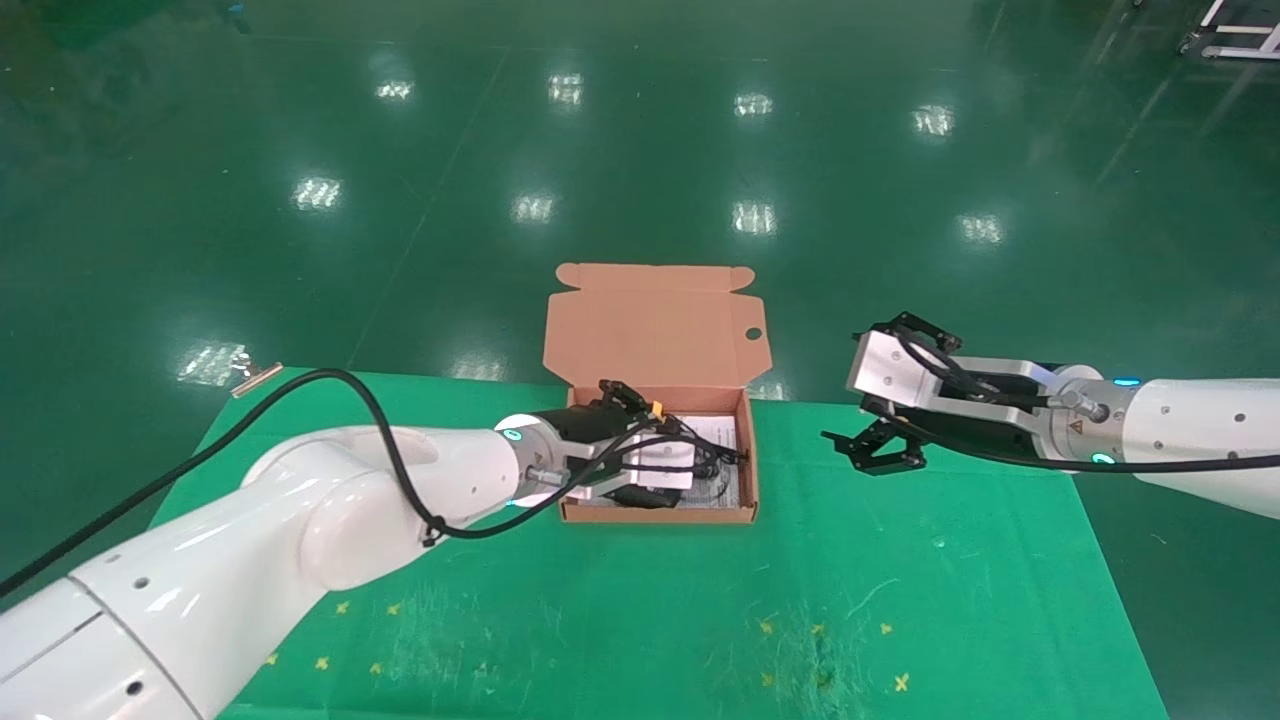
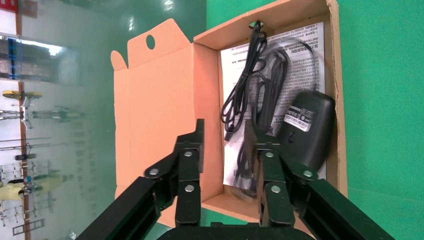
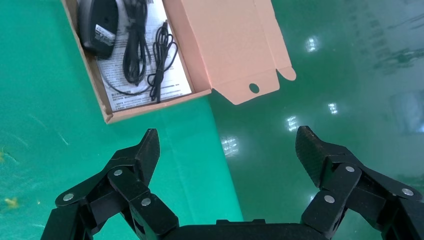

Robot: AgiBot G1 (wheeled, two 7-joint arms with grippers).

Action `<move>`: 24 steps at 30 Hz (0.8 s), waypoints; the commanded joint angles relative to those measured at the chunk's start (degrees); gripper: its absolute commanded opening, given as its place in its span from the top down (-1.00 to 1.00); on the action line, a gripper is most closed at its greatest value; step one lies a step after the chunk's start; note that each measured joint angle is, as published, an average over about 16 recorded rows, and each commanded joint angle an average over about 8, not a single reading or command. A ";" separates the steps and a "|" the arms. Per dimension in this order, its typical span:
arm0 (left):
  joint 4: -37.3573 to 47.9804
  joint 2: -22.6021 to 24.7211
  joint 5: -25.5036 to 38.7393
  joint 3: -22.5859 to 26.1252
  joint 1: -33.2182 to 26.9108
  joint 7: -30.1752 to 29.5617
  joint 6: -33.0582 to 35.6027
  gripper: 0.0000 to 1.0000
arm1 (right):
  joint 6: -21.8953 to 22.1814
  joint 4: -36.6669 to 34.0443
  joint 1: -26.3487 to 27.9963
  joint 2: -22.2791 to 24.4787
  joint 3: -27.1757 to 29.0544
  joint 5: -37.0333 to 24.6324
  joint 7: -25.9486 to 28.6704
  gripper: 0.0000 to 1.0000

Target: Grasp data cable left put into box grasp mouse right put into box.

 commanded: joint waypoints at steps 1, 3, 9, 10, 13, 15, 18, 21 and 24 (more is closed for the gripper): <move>-0.65 -0.48 -0.11 -0.02 0.16 0.06 0.14 -1.00 | -0.02 -0.06 -0.20 0.00 -0.03 0.11 -0.02 -1.00; -1.02 -0.64 -0.10 -0.47 -1.27 -0.33 -1.11 -1.00 | 0.59 -0.16 1.01 -0.30 0.45 -0.18 -0.35 -1.00; 0.37 -0.47 0.63 -2.03 -7.42 -1.99 -5.63 -1.00 | 1.19 -0.85 7.12 -1.68 1.83 -2.05 -2.69 -1.00; 0.84 -0.39 0.72 -2.16 -8.35 -2.30 -6.19 -1.00 | 0.92 -0.95 8.18 -1.87 1.88 -2.52 -3.16 -1.00; 1.84 -0.23 0.89 -2.35 -9.98 -2.84 -7.11 -1.00 | -0.08 -1.18 10.37 -2.26 1.74 -3.67 -4.14 -1.00; 2.12 -0.27 0.53 -2.56 -10.46 -3.05 -7.25 -1.00 | -0.54 -1.19 11.14 -2.37 1.72 -4.12 -4.39 -1.00; 1.86 -1.07 -1.16 -3.56 -10.19 -3.01 -6.19 -1.00 | -1.77 -1.03 11.16 -2.27 2.30 -3.74 -4.41 -1.00; 0.91 -2.70 -4.37 -5.32 -9.12 -2.83 -3.79 -1.00 | -3.55 -0.49 9.95 -1.81 3.79 -2.14 -4.21 -1.00; -0.47 -4.82 -8.37 -7.52 -7.43 -2.50 -0.56 -1.00 | -5.83 0.26 7.92 -1.14 5.89 0.34 -3.85 -1.00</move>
